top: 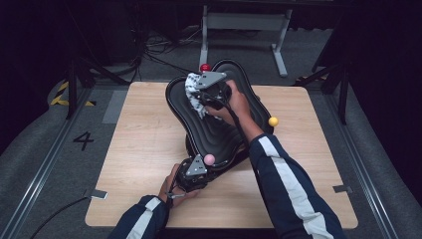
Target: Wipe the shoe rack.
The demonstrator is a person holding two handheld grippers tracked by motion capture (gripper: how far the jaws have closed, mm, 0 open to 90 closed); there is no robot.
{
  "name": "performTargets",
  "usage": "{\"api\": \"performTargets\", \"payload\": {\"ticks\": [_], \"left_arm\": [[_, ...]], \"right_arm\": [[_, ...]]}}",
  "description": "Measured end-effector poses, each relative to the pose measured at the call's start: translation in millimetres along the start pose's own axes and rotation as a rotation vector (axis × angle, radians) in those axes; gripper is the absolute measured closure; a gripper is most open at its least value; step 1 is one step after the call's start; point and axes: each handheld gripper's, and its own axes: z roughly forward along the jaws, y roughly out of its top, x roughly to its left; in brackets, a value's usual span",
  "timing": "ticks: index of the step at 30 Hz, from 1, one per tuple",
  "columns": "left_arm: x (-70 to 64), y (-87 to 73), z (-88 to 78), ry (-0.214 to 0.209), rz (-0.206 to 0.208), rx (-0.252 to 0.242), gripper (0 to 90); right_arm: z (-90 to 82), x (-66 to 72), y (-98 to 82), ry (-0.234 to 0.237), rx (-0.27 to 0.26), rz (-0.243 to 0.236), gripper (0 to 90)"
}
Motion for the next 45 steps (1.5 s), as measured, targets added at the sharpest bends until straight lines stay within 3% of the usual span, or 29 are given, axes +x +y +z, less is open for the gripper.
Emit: {"api": "performTargets", "payload": {"ticks": [4,6,15,18,21,23,26,35,41,45], "left_arm": [[0.2,-0.1,0.0,0.002,-0.015,-0.001,73.1],[0.7,-0.4,-0.3,0.003,-0.018,0.001,73.2],[1.0,-0.4,-0.4,0.002,-0.015,0.001,73.2],[1.1,-0.4,-0.5,0.001,-0.015,0.001,73.2],[1.0,-0.4,-0.4,0.002,-0.014,0.001,73.2],[1.0,-0.4,-0.4,0.001,-0.014,0.001,73.2],[0.7,-0.5,-0.5,0.001,-0.017,0.004,73.2],[1.2,-0.4,-0.4,-0.001,-0.012,0.001,73.3],[1.5,-0.4,-0.5,-0.003,-0.013,0.001,73.3],[1.5,-0.4,-0.4,-0.005,-0.017,-0.003,73.3]], "right_arm": [[-4.1,-16.1,-10.6,-0.032,0.025,0.014,76.9],[-4.9,-22.5,-14.0,-0.021,0.026,0.023,77.0],[-10.4,-35.9,-28.5,-0.038,0.026,0.054,76.9],[-12.8,-39.8,-32.0,-0.083,0.055,0.043,76.9],[-14.4,-46.9,-38.2,-0.108,0.063,0.07,77.3],[-14.6,-53.4,-43.3,-0.171,0.083,0.084,77.6],[-14.9,-70.4,-51.0,-0.157,0.061,0.174,77.5],[-8.6,-87.7,-52.2,-0.231,0.085,0.149,77.2],[-8.0,-103.8,-58.5,-0.295,0.127,0.188,77.0],[-8.8,-106.8,-61.8,-0.308,0.128,0.209,76.9]]}}
